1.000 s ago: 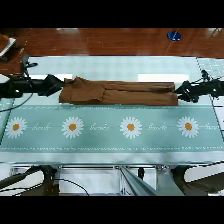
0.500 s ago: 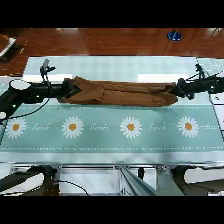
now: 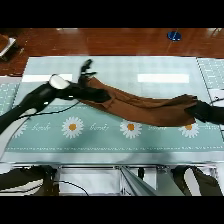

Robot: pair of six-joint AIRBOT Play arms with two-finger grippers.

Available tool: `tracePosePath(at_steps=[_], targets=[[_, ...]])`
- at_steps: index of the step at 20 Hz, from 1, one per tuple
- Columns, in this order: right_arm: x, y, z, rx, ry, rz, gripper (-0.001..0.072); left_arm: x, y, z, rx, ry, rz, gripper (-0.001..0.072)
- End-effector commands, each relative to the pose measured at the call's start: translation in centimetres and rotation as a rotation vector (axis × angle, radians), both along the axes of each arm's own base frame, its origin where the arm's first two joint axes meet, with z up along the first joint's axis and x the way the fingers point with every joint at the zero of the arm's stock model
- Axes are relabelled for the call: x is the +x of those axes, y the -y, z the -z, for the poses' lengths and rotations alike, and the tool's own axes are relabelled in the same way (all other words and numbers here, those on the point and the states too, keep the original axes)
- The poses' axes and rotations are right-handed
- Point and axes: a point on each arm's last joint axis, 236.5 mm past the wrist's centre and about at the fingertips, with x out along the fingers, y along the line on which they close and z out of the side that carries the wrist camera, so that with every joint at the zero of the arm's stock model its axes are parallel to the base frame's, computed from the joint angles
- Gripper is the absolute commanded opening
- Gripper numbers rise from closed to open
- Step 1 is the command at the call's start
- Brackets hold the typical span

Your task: Fold the shirts.

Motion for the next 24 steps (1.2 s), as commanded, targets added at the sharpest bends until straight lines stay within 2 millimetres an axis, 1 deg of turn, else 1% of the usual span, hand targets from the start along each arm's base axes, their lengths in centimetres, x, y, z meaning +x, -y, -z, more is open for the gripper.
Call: tracePosePath(at_steps=[1,2,3,5,6,8,9,11,12,13,14,15,16,17,18,20,21,22,23,24], targets=[[-2.9,-2.8,-3.8,0.042,0.14,0.038,0.0031,-0.3,3.9,3.3,0.302,0.088,0.105,0.0013],[-3.2,-3.3,-4.4,0.059,0.157,0.042,0.0031,-0.6,5.3,3.7,0.335,0.071,0.119,0.0013],[-3.7,-4.0,-4.8,0.076,0.162,0.025,0.003,-1.2,7.4,3.7,0.328,0.047,0.15,0.0013],[-4.4,-5.7,-5.6,0.126,0.176,-0.028,0.003,-3.0,11.5,4.0,0.299,0.021,0.223,0.0013],[-4.5,-6.1,-6.0,0.138,0.19,-0.034,0.0031,-4.3,13.4,4.5,0.28,-0.003,0.254,0.0013],[-4.5,-6.3,-6.4,0.146,0.202,-0.039,0.003,-8.2,17.2,5.7,0.217,-0.098,0.312,0.0013],[-4.5,-6.4,-6.5,0.15,0.204,-0.04,0.003,-10.4,18.7,6.3,0.189,-0.151,0.336,0.0014],[-4.4,-6.5,-6.8,0.161,0.215,-0.04,0.003,-15.1,20.9,7.8,0.157,-0.24,0.41,0.0014],[-4.3,-6.5,-6.8,0.158,0.217,-0.039,0.0031,-17.0,21.7,7.8,0.132,-0.264,0.454,0.0014],[-4.3,-6.4,-6.7,0.159,0.213,-0.041,0.003,-17.9,22.3,7.3,0.102,-0.267,0.486,0.0014],[-4.4,-6.5,-6.7,0.161,0.208,-0.045,0.003,-17.6,22.6,6.4,0.078,-0.265,0.484,0.0014],[-4.4,-6.6,-6.6,0.166,0.2,-0.049,0.003,-16.3,22.4,5.2,0.062,-0.253,0.477,0.0014],[-4.3,-6.7,-6.5,0.175,0.193,-0.051,0.003,-14.4,21.8,3.9,0.045,-0.233,0.465,0.0014],[-4.2,-7.0,-6.7,0.191,0.195,-0.064,0.003,-11.6,20.6,2.4,0.025,-0.217,0.423,0.0014],[-4.0,-7.4,-7.1,0.216,0.204,-0.079,0.003,-8.8,19.0,1.0,0.009,-0.205,0.376,0.0014],[-3.2,-8.1,-8.3,0.272,0.229,-0.108,0.003,-3.2,14.0,-2.4,-0.01,-0.164,0.285,0.0014],[-2.8,-8.2,-8.9,0.287,0.237,-0.12,0.003,-0.5,10.7,-4.2,-0.004,-0.119,0.231,0.0014],[-2.2,-8.2,-9.6,0.3,0.244,-0.129,0.003,1.6,7.0,-6.0,0.008,-0.071,0.168,0.0014],[-1.6,-8.2,-10.5,0.312,0.26,-0.141,0.003,2.9,3.3,-7.5,0.022,-0.029,0.109,0.0014],[-0.7,-8.3,-11.4,0.32,0.278,-0.153,0.003,3.6,-0.6,-9.0,0.031,0.01,0.047,0.0015]])
